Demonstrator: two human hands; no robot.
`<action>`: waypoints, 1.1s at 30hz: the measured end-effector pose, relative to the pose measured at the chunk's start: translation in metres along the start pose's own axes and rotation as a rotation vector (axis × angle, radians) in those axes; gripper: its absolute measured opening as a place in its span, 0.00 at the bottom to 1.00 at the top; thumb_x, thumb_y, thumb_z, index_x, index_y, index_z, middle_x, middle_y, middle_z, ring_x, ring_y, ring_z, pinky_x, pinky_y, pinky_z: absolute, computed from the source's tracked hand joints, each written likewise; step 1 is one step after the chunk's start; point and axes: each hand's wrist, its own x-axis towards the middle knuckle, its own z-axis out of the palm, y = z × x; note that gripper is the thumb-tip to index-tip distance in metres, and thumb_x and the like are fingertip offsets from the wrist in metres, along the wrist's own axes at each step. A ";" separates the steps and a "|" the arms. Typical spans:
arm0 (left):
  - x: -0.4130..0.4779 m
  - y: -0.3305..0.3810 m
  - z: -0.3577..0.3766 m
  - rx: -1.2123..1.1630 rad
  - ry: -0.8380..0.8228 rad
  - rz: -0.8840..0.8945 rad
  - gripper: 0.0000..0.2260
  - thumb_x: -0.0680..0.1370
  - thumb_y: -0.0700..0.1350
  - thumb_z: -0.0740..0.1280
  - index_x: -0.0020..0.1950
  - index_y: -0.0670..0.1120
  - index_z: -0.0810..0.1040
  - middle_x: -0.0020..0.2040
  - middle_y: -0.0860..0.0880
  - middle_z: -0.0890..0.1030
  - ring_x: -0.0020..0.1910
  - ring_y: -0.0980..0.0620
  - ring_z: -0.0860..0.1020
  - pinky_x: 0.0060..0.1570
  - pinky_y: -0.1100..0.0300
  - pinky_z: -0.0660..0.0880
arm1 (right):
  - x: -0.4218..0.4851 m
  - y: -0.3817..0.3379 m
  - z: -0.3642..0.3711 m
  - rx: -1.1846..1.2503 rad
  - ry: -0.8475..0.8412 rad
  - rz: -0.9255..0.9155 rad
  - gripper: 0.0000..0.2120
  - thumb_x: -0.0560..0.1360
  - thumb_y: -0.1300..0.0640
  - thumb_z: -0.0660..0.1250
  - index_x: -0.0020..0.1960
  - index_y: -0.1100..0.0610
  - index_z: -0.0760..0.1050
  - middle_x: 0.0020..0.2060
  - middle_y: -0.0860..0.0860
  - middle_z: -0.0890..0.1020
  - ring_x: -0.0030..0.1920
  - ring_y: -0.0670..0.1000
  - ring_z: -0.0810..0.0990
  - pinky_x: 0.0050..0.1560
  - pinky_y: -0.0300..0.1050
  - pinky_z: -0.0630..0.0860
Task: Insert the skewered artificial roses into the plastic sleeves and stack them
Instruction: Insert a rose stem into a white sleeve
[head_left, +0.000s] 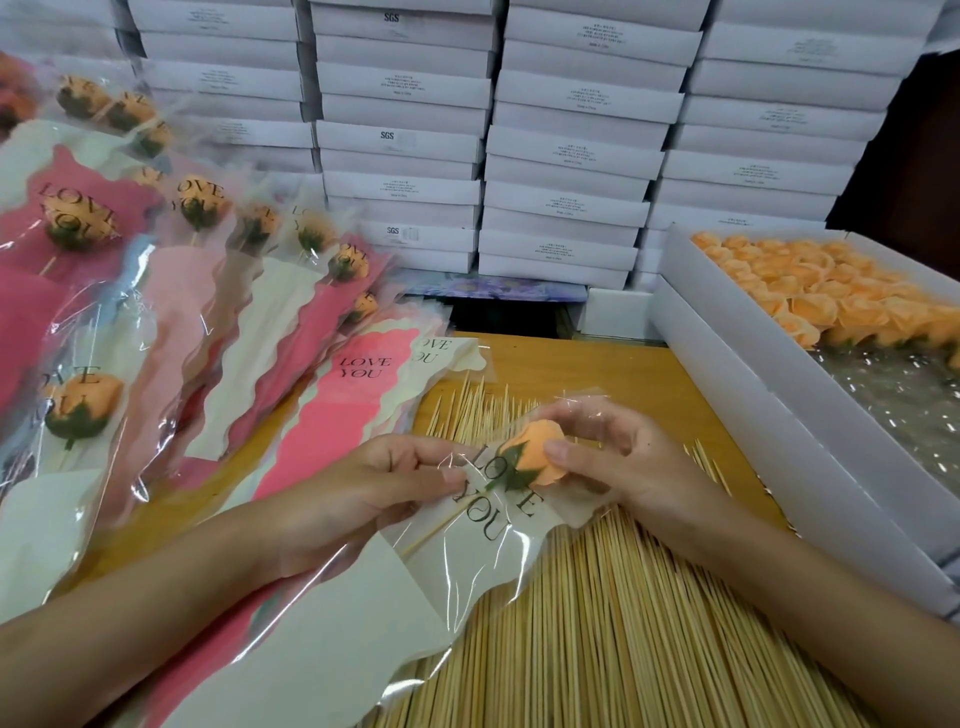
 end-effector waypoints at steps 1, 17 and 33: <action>0.000 0.000 0.000 -0.001 0.025 -0.002 0.11 0.75 0.43 0.67 0.56 0.47 0.84 0.52 0.43 0.85 0.47 0.53 0.83 0.45 0.66 0.79 | 0.000 0.001 0.000 0.006 0.010 0.004 0.20 0.67 0.52 0.71 0.58 0.56 0.78 0.48 0.45 0.86 0.44 0.46 0.85 0.40 0.34 0.78; 0.002 -0.004 -0.002 -0.025 0.074 0.027 0.14 0.75 0.39 0.67 0.60 0.41 0.81 0.57 0.35 0.81 0.46 0.48 0.83 0.45 0.60 0.81 | 0.004 0.005 -0.003 -0.005 0.101 -0.080 0.11 0.66 0.49 0.72 0.43 0.55 0.79 0.39 0.46 0.84 0.37 0.43 0.82 0.36 0.33 0.76; 0.000 0.002 -0.007 0.015 0.021 0.052 0.09 0.75 0.46 0.70 0.53 0.55 0.85 0.53 0.50 0.85 0.52 0.55 0.83 0.46 0.68 0.77 | 0.005 0.005 -0.001 0.009 0.181 -0.121 0.11 0.68 0.50 0.71 0.43 0.56 0.74 0.40 0.51 0.85 0.40 0.48 0.85 0.38 0.37 0.79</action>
